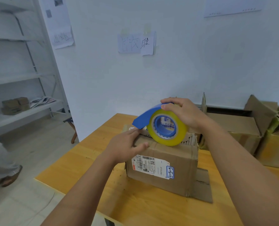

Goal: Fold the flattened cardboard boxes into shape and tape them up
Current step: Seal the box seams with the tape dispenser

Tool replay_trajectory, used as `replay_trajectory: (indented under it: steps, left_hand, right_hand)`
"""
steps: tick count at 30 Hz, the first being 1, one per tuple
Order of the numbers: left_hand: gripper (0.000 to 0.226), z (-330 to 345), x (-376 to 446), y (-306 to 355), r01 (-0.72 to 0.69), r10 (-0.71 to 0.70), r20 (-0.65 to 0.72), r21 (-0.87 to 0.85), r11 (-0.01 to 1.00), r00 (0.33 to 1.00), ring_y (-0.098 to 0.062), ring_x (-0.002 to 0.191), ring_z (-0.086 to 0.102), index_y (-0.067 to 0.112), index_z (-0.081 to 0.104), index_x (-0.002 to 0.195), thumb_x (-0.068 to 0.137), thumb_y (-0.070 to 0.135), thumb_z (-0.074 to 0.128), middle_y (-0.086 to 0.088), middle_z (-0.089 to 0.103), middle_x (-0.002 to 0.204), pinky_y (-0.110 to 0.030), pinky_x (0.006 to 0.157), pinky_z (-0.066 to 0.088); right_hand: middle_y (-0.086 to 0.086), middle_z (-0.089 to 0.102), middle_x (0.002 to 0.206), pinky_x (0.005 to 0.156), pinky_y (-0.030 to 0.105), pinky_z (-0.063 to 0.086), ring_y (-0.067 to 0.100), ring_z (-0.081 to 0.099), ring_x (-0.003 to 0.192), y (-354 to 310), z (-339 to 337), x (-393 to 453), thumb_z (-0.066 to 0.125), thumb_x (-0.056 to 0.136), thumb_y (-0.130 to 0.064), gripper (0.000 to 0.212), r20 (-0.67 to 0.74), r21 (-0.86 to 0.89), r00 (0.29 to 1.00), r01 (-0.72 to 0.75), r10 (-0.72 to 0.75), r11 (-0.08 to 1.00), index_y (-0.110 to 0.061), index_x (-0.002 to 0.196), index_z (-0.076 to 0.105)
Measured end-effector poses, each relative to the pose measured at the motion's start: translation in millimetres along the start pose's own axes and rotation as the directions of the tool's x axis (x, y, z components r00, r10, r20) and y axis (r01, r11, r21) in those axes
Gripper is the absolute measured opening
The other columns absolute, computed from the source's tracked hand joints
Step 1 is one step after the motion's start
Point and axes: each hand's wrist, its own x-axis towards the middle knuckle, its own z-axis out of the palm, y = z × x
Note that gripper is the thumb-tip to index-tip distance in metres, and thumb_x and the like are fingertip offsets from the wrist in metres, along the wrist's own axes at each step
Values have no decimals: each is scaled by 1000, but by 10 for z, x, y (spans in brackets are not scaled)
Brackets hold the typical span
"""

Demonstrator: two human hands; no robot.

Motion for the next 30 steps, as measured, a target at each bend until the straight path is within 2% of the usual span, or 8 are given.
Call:
replay_trajectory:
  steps: [3,7,10,14,20,23,25,30]
  left_hand:
    - [53,13,18,-13,13,-13,-13,-26,1000,1000,4,104,54,50,42,132,85,72,36,29,55,124,-17,69,39]
    - [84,38,35,-95,56,-56,16,29,998,998,-1,143,28,39,33,151,79,81,24,25,30,156,-24,92,33]
    - [86,39,45,-47,52,-53,20,34,998,998,1,145,23,42,33,151,76,83,23,26,26,158,-24,96,31]
    - [80,14,38,6,28,-32,41,81,996,999,-2,146,25,48,37,148,77,82,23,24,26,158,-31,107,34]
    - [71,-34,57,108,-93,84,46,229,969,995,-6,149,18,32,42,150,89,62,21,12,27,161,-32,120,13]
    - [59,-20,61,198,-172,165,55,192,966,985,-8,133,40,32,44,146,92,47,25,16,41,150,-36,116,26]
    - [58,6,45,236,-165,159,48,178,970,986,-9,120,48,32,50,140,94,52,22,16,49,140,-32,104,37]
    - [84,92,33,196,-63,62,13,195,979,998,-7,138,37,34,47,145,85,82,14,16,40,154,-27,102,34]
  right_hand:
    - [-19,68,114,89,24,51,3,62,107,-24,-160,-28,66,93,-42,21,33,-51,999,-26,27,998,-37,111,73]
    - [-22,73,103,77,16,50,1,67,99,-35,-471,-186,64,94,-41,13,16,-82,1000,-16,18,996,-44,99,76]
    - [-22,70,108,87,22,48,3,64,104,16,-594,-299,64,95,-40,14,46,-106,999,-22,27,994,-47,100,75]
    - [-19,70,105,71,8,47,-2,65,95,26,-532,-323,61,97,-37,14,29,-114,999,-12,16,993,-43,103,71]
    - [-22,66,109,69,6,46,-2,61,100,-5,-434,-246,59,98,-38,13,54,-164,998,-6,15,986,-40,104,71]
    - [-26,65,107,72,9,45,-4,60,99,6,-416,-204,59,98,-40,13,54,-189,998,-10,20,982,-42,101,71]
    - [-30,66,103,73,10,43,-7,60,98,10,-414,-175,59,97,-42,12,57,-198,998,-13,24,980,-44,99,71]
    - [-30,66,104,74,10,42,-9,60,98,12,-482,-155,59,96,-45,14,84,-234,996,-15,36,972,-47,99,72]
